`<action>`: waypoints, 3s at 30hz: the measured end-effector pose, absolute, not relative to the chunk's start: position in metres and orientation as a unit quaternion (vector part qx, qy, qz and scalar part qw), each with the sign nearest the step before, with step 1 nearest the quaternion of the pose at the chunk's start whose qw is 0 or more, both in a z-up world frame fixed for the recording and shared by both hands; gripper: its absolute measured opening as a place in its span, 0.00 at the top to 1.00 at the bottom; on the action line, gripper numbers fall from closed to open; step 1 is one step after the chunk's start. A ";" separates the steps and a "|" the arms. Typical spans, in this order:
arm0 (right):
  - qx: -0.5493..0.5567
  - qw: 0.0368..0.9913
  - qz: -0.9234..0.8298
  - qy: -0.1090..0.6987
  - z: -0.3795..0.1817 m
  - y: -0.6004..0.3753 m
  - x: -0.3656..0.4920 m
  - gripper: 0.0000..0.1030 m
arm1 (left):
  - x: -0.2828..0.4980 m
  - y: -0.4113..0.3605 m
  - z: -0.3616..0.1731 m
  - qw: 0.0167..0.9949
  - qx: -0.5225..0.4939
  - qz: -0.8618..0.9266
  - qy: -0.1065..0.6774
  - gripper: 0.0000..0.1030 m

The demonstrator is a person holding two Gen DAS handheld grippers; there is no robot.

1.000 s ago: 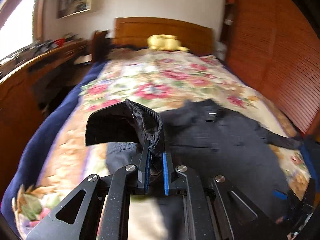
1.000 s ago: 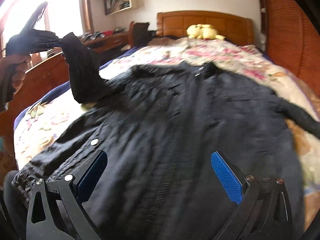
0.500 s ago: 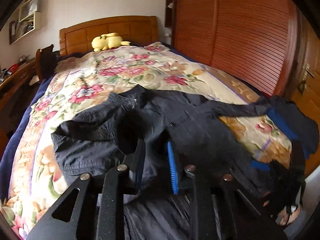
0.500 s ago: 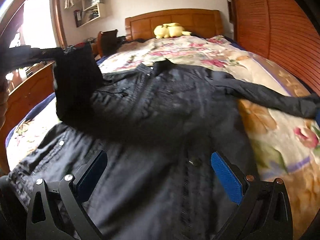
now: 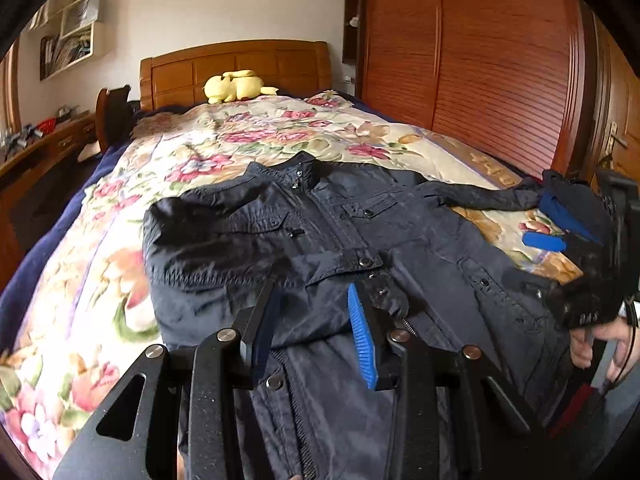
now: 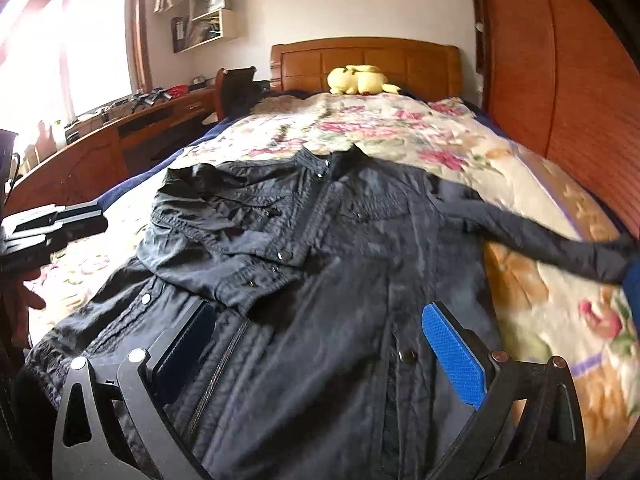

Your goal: Fold large clothes

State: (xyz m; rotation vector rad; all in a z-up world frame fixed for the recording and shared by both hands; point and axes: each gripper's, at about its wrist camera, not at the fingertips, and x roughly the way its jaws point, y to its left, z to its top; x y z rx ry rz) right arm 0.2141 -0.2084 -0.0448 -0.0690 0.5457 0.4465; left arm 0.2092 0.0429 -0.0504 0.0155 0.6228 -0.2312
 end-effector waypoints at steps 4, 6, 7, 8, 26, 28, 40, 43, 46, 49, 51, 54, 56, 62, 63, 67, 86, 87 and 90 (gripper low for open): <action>-0.054 0.931 0.231 0.278 -0.040 -0.193 0.233 0.00 | 0.210 0.053 -0.062 0.945 0.001 -0.109 0.309 0.64; -0.062 0.928 0.236 0.281 -0.038 -0.183 0.244 0.02 | 0.212 0.057 -0.065 0.942 -0.007 -0.110 0.316 0.64; -0.064 0.924 0.242 0.287 -0.040 -0.176 0.250 0.03 | 0.212 0.058 -0.064 0.942 -0.010 -0.111 0.316 0.64; -0.065 0.921 0.248 0.294 -0.040 -0.171 0.257 0.04 | 0.212 0.060 -0.063 0.943 -0.011 -0.107 0.314 0.64; -0.102 0.858 0.276 0.420 -0.103 -0.101 0.326 0.55 | 0.198 0.104 -0.063 0.953 -0.026 -0.046 0.298 0.64; -0.124 0.860 0.279 0.409 -0.101 -0.098 0.321 0.70 | 0.198 0.107 -0.063 0.953 -0.027 -0.045 0.299 0.64; -0.141 0.899 0.265 0.319 -0.053 -0.139 0.272 0.93 | 0.197 0.105 -0.063 0.954 -0.023 -0.054 0.295 0.64; -0.134 0.913 0.243 0.300 -0.038 -0.169 0.254 0.93 | 0.197 0.103 -0.061 0.954 -0.023 -0.058 0.292 0.64; -0.120 0.921 0.225 0.295 -0.030 -0.196 0.232 0.93 | 0.196 0.100 -0.060 0.955 -0.024 -0.064 0.289 0.64; -0.111 0.923 0.210 0.304 -0.032 -0.213 0.214 0.92 | 0.196 0.096 -0.058 0.955 -0.027 -0.070 0.285 0.64; -0.108 0.919 0.209 0.317 -0.038 -0.215 0.207 0.92 | 0.197 0.094 -0.058 0.956 -0.029 -0.075 0.283 0.64; -0.107 0.911 0.211 0.337 -0.042 -0.210 0.207 0.92 | 0.197 0.090 -0.058 0.956 -0.027 -0.079 0.282 0.64; -0.108 0.908 0.219 0.341 -0.039 -0.209 0.202 0.92 | 0.198 0.088 -0.058 0.955 -0.025 -0.079 0.284 0.64; -0.115 0.917 0.203 0.325 -0.020 -0.215 0.198 0.52 | 0.198 0.082 -0.059 0.954 -0.021 -0.081 0.286 0.64; -0.112 0.918 0.200 0.323 -0.016 -0.216 0.199 0.52 | 0.198 0.081 -0.059 0.954 -0.021 -0.083 0.286 0.64; -0.108 0.916 0.215 0.321 -0.018 -0.213 0.203 0.52 | 0.198 0.074 -0.059 0.954 -0.017 -0.088 0.286 0.64; -0.078 0.887 0.214 0.402 -0.083 -0.232 0.241 0.52 | 0.197 0.054 -0.065 0.951 0.008 -0.102 0.292 0.64; -0.080 0.890 0.209 0.397 -0.077 -0.239 0.241 0.52 | 0.197 0.054 -0.066 0.951 0.008 -0.101 0.294 0.64; -0.092 0.902 0.186 0.378 -0.061 -0.259 0.243 0.48 | 0.199 0.054 -0.068 0.950 0.009 -0.097 0.297 0.64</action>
